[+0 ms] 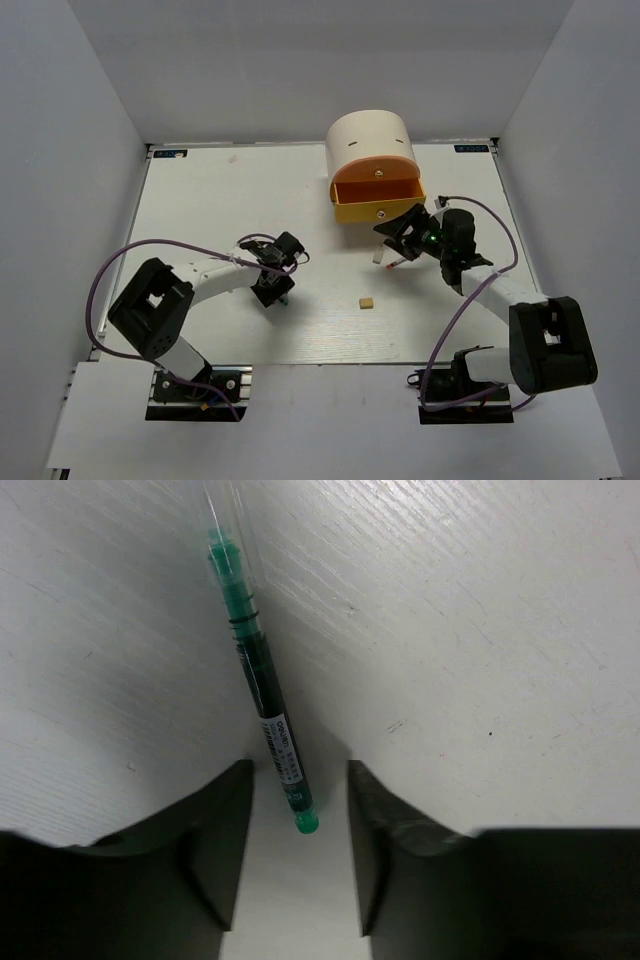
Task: Sort the stationery into containers
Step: Pick up the pen from the center of the board, then place the pen in the drawer, then pick up the pen from the center of the board, then place the pen in the drawer, then close the drawer in the storage box.
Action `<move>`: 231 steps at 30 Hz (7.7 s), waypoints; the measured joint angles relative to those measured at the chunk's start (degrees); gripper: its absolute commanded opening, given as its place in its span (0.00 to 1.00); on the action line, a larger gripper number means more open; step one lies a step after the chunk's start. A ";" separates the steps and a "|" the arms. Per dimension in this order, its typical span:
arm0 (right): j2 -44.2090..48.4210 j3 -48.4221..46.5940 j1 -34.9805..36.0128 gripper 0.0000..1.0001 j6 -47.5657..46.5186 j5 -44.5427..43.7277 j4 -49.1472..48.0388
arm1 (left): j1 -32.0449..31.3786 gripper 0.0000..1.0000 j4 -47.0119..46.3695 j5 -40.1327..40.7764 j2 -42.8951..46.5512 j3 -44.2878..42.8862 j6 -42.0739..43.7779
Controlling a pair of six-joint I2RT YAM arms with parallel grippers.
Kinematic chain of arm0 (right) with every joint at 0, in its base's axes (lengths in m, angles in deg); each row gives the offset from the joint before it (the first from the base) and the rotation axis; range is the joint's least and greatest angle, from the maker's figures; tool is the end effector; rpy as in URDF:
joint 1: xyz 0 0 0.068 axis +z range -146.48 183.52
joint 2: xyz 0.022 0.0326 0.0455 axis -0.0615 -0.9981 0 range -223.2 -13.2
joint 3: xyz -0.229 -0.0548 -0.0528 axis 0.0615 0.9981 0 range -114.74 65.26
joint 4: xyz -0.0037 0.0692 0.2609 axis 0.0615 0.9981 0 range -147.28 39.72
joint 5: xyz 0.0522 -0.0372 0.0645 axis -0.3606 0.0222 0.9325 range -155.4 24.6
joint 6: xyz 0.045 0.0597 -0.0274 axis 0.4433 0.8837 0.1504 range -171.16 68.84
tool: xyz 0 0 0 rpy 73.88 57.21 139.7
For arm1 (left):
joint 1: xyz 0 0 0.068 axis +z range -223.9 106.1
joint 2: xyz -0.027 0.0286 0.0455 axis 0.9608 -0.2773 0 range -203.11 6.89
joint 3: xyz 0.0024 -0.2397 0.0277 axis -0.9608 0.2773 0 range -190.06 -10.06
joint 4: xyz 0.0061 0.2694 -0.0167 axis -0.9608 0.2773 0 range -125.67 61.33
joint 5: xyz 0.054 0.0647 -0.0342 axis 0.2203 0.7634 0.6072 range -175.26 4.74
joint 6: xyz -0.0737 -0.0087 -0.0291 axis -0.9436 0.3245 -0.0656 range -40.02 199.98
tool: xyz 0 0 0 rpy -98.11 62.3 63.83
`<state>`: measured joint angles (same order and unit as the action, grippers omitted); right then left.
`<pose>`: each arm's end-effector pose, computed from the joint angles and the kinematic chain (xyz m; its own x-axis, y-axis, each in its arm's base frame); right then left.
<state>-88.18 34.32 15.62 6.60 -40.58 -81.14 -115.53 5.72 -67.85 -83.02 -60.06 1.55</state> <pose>0.2993 0.0936 0.1565 -0.6667 0.6422 -0.3782 -0.0216 0.4906 0.8711 0.2185 -0.1667 0.0899 -0.7359 -0.5965 -0.3202 -0.6035 0.7924 -0.0890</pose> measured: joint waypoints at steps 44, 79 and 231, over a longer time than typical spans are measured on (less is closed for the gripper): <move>11.23 -8.72 -9.14 0.06 -79.54 23.76 36.57 | -1.25 0.14 -36.48 -28.55 0.04 -27.67 88.59; -2.23 -14.80 -11.02 0.52 -152.28 20.04 62.36 | -1.31 0.90 -43.12 -15.85 10.05 -23.61 76.70; -12.90 -30.10 0.98 0.90 -111.49 7.50 31.15 | -8.07 1.00 -44.39 -27.12 4.76 2.73 42.03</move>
<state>-101.08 4.22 16.61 -104.89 -33.09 -49.99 -123.59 -38.67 -94.98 -78.26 -57.32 43.58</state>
